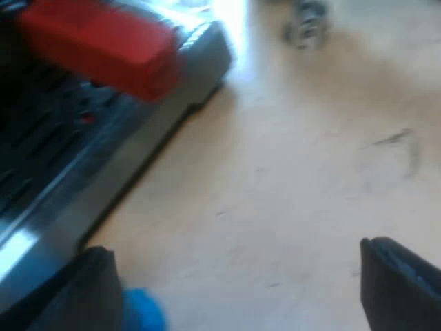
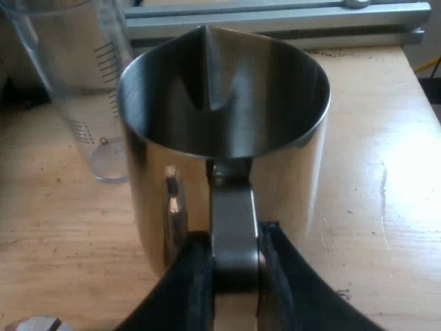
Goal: Place mug into machine
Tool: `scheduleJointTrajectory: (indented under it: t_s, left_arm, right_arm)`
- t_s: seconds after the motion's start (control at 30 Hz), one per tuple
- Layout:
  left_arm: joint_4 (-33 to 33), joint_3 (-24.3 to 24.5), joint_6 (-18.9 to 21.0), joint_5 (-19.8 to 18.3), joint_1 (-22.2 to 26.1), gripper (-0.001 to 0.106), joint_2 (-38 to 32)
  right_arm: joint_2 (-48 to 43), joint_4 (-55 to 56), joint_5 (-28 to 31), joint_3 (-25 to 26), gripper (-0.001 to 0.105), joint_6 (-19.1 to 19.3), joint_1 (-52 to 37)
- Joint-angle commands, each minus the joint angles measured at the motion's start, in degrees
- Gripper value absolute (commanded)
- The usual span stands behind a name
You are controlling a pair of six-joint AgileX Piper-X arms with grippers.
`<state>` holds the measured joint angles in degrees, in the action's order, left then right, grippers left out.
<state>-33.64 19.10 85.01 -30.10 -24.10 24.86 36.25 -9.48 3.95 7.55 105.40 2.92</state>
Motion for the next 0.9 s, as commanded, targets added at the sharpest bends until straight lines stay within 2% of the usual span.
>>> scheduleJointTrajectory:
  t_s: [0.03,0.1,0.3,0.43,0.73,0.9]
  left_arm:
    - [1.03,0.11,0.50,6.32,-0.20,0.074,0.00]
    - [1.03,0.11,0.50,6.32,-0.20,0.074,0.00]
    - [1.61,-0.64,0.50,6.32,-0.20,0.074,0.00]
    - [6.77,-3.19,0.50,6.32,-0.20,0.074,0.00]
    - [14.97,-6.83,0.50,6.32,1.00,0.074,0.00]
    - [17.97,-8.03,0.50,6.36,3.73,0.074,0.00]
  right_arm:
    - [-6.62,6.18,-1.98,1.74,0.000,1.32,0.10]
    - [-10.22,11.19,-3.65,2.95,0.000,1.60,0.10]
    - [-18.68,28.25,-6.97,8.89,0.000,5.51,0.10]
    - [-22.87,36.65,-9.60,13.39,0.000,6.13,0.10]
    - [-27.34,52.54,-17.71,22.28,0.000,9.36,0.10]
    - [-27.52,55.45,-22.81,23.61,0.000,11.03,0.10]
